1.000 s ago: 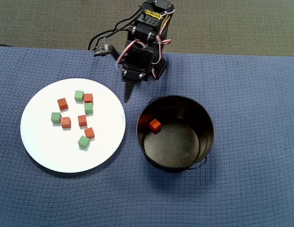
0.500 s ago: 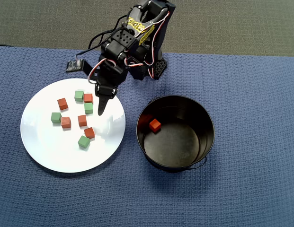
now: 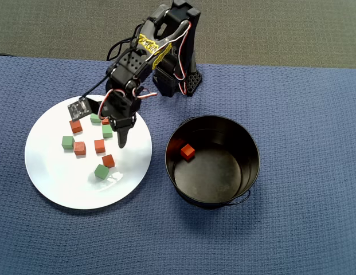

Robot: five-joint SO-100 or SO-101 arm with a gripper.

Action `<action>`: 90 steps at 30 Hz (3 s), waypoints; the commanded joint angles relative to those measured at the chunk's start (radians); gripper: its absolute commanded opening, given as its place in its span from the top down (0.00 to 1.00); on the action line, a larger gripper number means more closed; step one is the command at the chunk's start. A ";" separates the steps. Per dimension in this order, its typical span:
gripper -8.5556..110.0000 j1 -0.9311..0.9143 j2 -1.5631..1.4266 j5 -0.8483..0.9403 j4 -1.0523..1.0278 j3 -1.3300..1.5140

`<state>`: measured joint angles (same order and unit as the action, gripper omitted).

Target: Pick up the red cubes from the white plate and place them in the black recipient

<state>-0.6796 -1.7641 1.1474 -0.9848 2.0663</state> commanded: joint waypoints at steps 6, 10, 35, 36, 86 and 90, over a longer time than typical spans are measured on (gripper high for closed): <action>0.79 -0.026 0.101 -0.052 0.075 -0.109; 0.79 -0.037 0.140 -0.132 0.080 -0.153; 0.79 -0.034 0.126 -0.163 0.063 -0.107; 0.79 -0.032 0.109 -0.170 0.067 -0.098; 0.80 -0.091 0.337 -0.121 0.028 -0.308; 0.80 -0.104 0.353 -0.132 0.020 -0.339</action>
<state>-0.7624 -1.4082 1.0094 -0.9342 1.8055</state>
